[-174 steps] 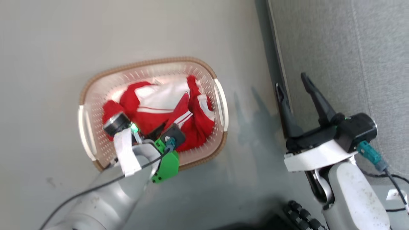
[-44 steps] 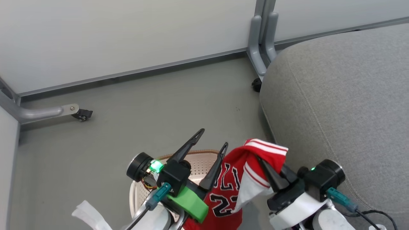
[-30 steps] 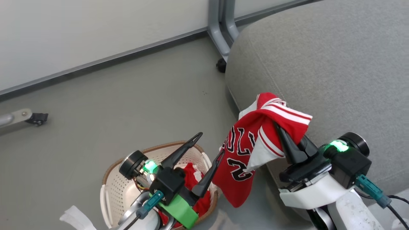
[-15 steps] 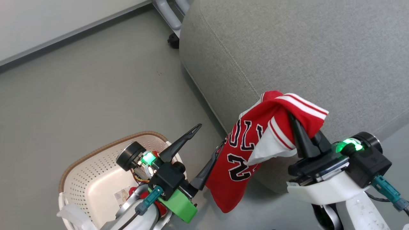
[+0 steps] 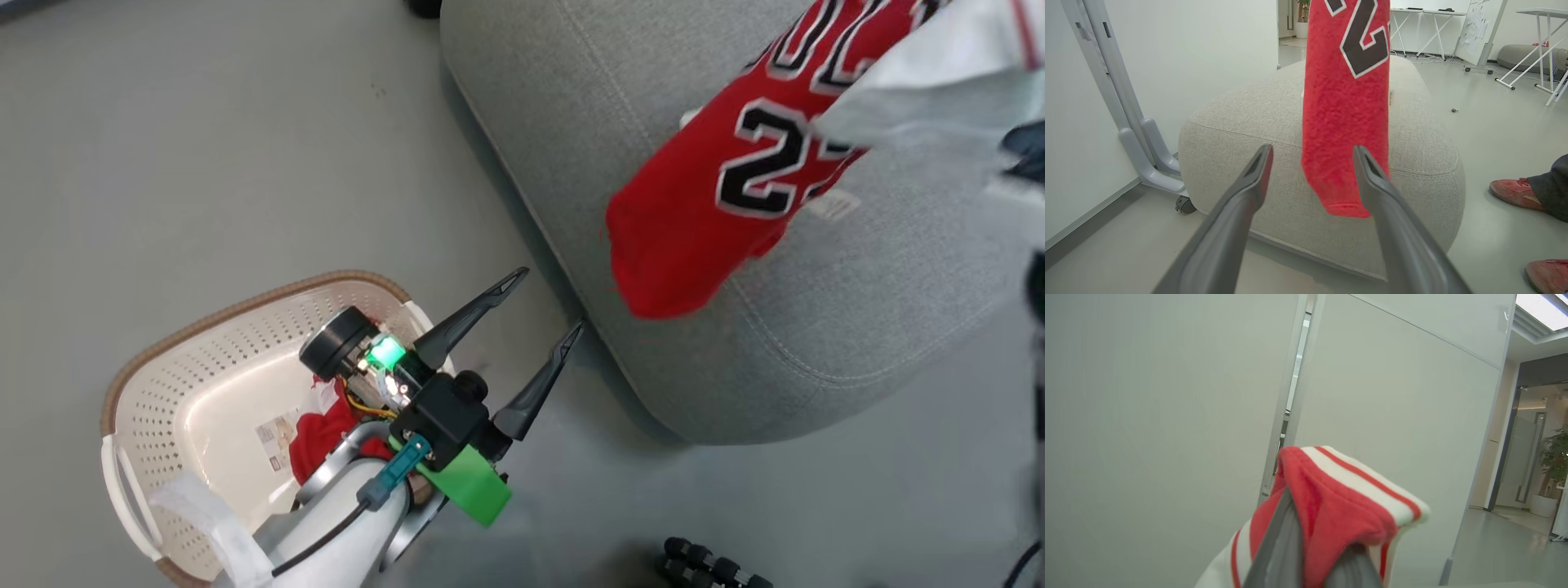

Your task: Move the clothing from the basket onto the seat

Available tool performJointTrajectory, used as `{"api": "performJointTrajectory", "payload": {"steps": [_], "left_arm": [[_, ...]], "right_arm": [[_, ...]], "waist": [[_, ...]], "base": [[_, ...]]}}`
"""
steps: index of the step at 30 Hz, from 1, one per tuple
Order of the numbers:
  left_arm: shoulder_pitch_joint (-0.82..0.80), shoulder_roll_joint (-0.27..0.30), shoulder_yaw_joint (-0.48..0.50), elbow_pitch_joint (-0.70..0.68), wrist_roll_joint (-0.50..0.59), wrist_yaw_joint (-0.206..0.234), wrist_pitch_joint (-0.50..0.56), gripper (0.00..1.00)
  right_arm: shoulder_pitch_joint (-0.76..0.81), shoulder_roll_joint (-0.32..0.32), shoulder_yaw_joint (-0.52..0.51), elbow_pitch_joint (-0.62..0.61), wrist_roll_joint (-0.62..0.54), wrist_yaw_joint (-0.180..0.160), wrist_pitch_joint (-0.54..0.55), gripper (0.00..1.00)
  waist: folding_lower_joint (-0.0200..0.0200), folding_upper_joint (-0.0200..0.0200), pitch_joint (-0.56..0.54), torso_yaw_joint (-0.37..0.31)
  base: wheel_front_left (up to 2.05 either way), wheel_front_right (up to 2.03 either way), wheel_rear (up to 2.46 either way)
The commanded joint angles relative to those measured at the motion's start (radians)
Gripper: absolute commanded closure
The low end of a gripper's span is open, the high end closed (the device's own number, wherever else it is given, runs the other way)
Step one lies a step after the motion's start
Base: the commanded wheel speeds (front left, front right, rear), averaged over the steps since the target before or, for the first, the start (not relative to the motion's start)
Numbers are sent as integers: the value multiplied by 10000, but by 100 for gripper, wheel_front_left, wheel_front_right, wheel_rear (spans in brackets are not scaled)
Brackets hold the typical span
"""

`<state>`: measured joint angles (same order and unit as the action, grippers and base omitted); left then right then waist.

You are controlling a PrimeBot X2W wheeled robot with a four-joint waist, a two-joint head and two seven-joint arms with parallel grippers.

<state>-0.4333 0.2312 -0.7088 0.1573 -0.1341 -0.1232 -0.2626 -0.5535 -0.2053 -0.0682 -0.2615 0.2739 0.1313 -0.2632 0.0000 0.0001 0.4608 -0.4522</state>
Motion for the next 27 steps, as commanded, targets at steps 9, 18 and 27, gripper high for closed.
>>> {"api": "performJointTrajectory", "payload": {"steps": [9,18,27], "left_arm": [[-973,313,-247,36,164,-65,-22,0],[-1396,119,-605,66,235,-69,-22,0],[-1343,134,-721,250,55,-70,-21,0]], "right_arm": [[-3467,-2482,-1558,1756,456,-12,-22,100],[-2005,-1902,-2930,3770,297,-12,-24,100],[165,-185,-4335,6347,242,-10,-24,0]], "waist": [[0,-1,1999,1413],[0,-1,2594,1861],[0,-1,2308,1910]], "base": [[0,0,0],[0,0,0],[0,0,0]]}}
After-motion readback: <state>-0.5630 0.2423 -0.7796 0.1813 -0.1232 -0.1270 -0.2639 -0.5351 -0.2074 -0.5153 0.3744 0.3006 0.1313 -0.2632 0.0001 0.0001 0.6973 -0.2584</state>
